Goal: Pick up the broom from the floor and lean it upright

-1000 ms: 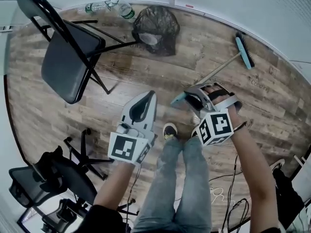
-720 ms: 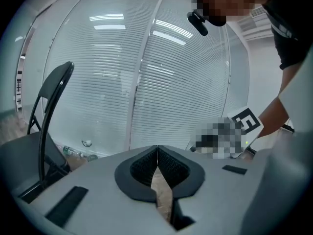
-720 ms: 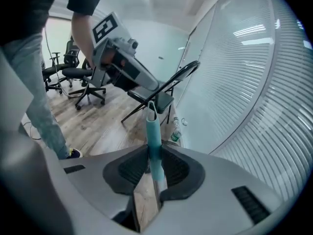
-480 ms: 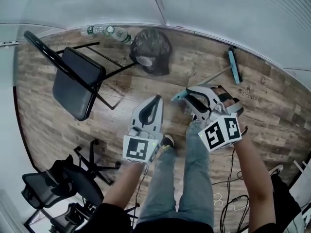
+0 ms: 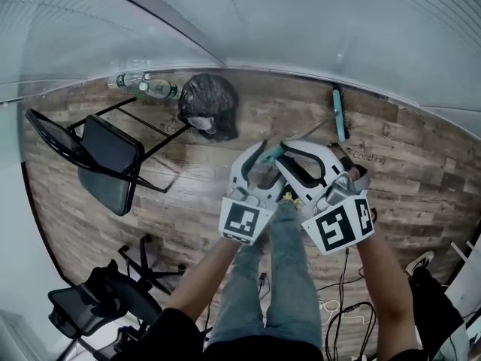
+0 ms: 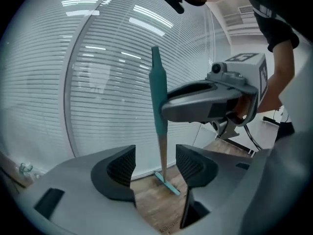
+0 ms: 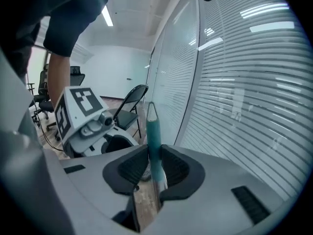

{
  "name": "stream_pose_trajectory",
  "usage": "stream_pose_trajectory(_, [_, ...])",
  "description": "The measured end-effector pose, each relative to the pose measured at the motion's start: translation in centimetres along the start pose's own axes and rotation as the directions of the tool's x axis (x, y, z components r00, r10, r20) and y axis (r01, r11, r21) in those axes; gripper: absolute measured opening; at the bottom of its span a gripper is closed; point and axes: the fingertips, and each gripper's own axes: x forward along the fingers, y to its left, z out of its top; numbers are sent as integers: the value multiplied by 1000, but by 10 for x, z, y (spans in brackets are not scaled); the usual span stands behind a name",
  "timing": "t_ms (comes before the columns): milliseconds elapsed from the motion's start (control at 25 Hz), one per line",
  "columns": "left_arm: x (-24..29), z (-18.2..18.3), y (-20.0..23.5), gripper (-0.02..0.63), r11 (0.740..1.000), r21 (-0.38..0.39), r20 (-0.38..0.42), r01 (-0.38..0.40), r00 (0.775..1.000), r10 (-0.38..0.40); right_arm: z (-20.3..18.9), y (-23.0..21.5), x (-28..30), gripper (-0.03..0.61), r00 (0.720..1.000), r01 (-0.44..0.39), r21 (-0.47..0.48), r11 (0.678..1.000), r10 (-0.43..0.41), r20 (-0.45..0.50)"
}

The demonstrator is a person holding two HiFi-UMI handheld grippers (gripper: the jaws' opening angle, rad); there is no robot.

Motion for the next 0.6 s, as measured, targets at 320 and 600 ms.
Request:
stream_pose_trajectory(320, [119,22,-25,255,999,45,3,12,1000,-12,-8,-68,-40,97,995,93,99,991,-97,37])
stream_pose_trajectory(600, [157,41,-46,148,997,28,20,69,997,-70,-9,-110,-65,97,977,196,219,956,-211,43])
